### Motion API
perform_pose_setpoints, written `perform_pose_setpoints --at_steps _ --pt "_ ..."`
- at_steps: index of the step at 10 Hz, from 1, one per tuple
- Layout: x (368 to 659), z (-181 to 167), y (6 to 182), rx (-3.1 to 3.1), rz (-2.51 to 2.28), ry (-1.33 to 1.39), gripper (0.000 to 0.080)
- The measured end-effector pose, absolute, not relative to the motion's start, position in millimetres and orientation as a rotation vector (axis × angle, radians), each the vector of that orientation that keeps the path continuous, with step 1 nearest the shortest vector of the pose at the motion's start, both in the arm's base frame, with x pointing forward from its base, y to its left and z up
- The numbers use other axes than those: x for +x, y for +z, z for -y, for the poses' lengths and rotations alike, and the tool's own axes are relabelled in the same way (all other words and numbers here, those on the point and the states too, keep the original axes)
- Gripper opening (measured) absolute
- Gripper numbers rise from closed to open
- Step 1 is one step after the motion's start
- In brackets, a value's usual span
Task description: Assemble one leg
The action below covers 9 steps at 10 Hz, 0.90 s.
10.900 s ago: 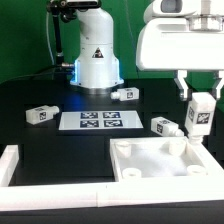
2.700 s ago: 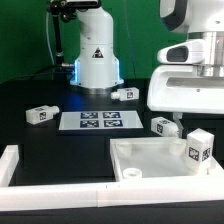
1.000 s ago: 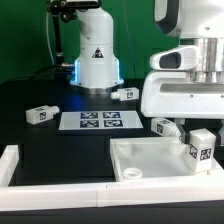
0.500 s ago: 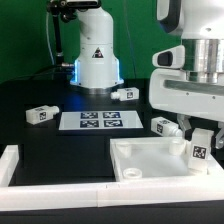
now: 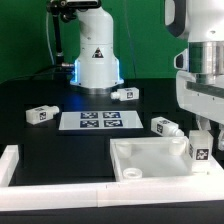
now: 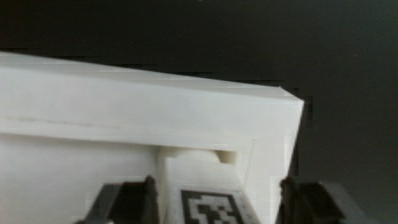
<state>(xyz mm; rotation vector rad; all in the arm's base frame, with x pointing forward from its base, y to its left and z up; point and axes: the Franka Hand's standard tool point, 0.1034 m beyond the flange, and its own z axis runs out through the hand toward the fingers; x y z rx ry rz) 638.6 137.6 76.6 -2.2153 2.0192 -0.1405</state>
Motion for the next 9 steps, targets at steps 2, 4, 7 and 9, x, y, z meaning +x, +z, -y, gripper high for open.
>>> perform_pose_setpoints --at_steps 2,4,7,9 --pt "638.6 -135.7 75.0 -2.074 -2.126 -0.117 0.0316" --pt "638.2 -137.6 75.0 -2.122 -2.079 -0.122 0.0323" --pt "637.4 -137.7 77.5 -2.519 -1.652 -0.127 0.0553" --pt "637.0 -129.2 77.1 -2.723 -1.327 -0.133 0.0622"
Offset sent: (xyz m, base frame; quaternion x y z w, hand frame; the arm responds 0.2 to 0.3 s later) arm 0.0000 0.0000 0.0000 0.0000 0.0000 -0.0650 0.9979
